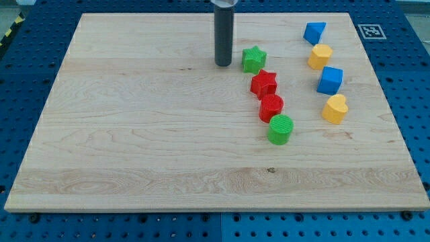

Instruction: Push the red star towards the red circle

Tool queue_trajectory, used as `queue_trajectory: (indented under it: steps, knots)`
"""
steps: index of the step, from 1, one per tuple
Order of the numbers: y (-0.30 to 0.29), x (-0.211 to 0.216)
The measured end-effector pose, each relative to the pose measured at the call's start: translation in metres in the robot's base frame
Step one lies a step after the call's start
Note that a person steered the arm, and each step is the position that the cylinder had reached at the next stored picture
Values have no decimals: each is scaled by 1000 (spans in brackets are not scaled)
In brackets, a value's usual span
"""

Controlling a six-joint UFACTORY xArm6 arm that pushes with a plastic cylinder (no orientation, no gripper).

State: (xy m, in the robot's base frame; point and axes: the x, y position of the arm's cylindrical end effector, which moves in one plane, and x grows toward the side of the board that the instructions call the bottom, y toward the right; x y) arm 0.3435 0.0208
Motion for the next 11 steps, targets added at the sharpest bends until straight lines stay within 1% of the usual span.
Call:
queue_trajectory:
  steps: [2,3,5,7,8,10,11]
  knots:
    - [42,0]
    - [52,0]
    - [25,0]
    - [25,2]
    - [25,16]
    - [25,59]
    - [25,61]
